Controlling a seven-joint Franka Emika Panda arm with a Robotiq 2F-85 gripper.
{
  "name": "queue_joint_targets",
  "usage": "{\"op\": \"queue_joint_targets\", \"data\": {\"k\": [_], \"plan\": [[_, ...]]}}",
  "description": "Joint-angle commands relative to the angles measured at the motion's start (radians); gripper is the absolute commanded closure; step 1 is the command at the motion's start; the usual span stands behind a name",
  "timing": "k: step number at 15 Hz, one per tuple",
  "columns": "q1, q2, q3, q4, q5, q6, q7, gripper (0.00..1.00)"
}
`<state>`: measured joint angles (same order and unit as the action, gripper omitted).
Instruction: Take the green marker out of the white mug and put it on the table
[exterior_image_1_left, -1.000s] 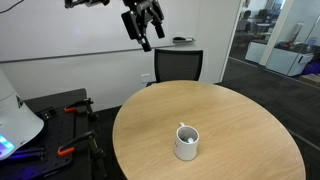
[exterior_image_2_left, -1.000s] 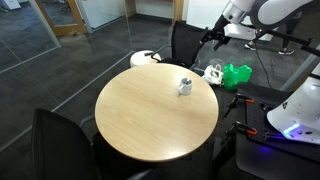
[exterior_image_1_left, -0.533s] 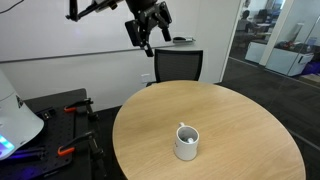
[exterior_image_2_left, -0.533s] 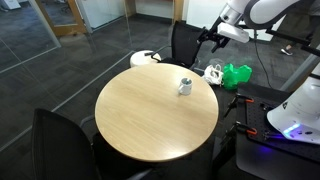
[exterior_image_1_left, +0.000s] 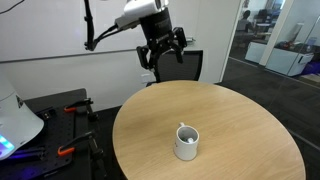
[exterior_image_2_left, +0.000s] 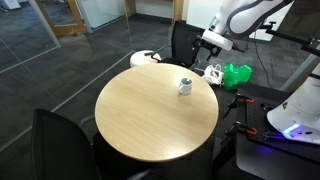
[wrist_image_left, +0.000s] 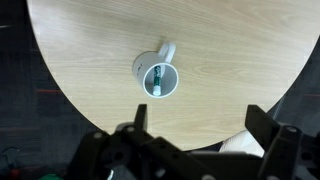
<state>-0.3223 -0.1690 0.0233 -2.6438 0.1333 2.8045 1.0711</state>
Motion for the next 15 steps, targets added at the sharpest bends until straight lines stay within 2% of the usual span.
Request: {"op": "queue_joint_targets", "data": {"k": [1,6,7,8,9,15], "plan": [[0.021,0.132,-0.04,0.06,-0.013,0.07,0.113,0.0],[0.082,0.281,-0.12,0.12,0.027,0.166,0.164,0.0],[0.047,0.305,-0.09,0.13,0.012,0.175,0.19,0.0],[0.054,0.333,-0.097,0.14,0.01,0.18,0.205,0.0],[0.11,0.358,-0.147,0.152,0.046,0.181,0.186,0.0],[0.143,0.476,-0.172,0.208,0.157,0.174,0.159,0.0]]}}
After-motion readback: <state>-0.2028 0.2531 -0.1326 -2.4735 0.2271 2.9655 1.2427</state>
